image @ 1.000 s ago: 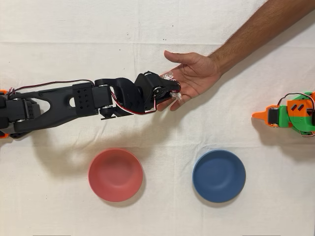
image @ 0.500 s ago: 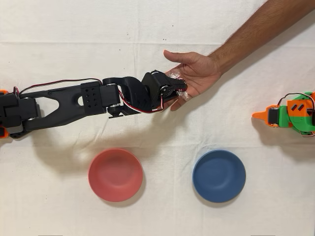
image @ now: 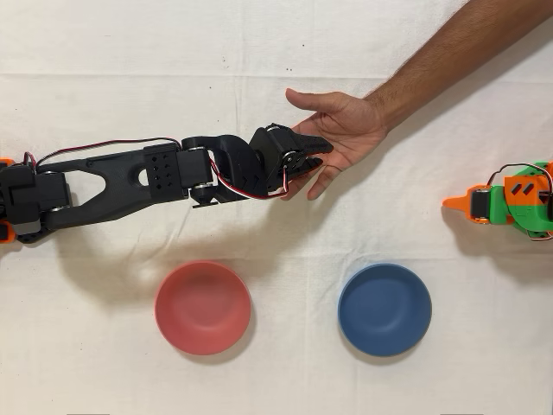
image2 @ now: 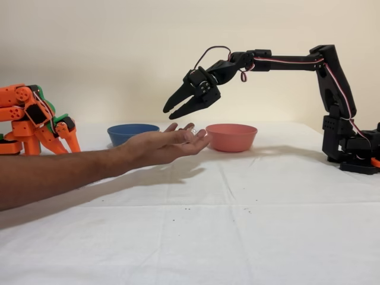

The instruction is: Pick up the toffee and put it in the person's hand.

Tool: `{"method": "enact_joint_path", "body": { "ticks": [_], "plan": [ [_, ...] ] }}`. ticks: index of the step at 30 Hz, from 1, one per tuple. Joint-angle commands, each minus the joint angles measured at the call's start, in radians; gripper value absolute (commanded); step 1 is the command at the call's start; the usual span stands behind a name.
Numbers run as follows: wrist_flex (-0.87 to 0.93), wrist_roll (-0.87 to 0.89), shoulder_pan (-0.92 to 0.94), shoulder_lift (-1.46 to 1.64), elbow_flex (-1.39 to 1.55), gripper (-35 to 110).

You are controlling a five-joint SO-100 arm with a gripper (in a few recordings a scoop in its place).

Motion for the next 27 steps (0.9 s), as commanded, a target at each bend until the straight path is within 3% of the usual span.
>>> {"method": "enact_joint_path", "body": {
  "ticks": [1, 9, 27],
  "plan": [
    [0.014, -0.009, -0.009, 0.138, 0.011, 11],
    [0.020, 0.060, 0.052, 0.351, 0.169, 0],
    [-0.014, 0.583, 0.238, 0.979, 0.747, 0]
  ]
}}
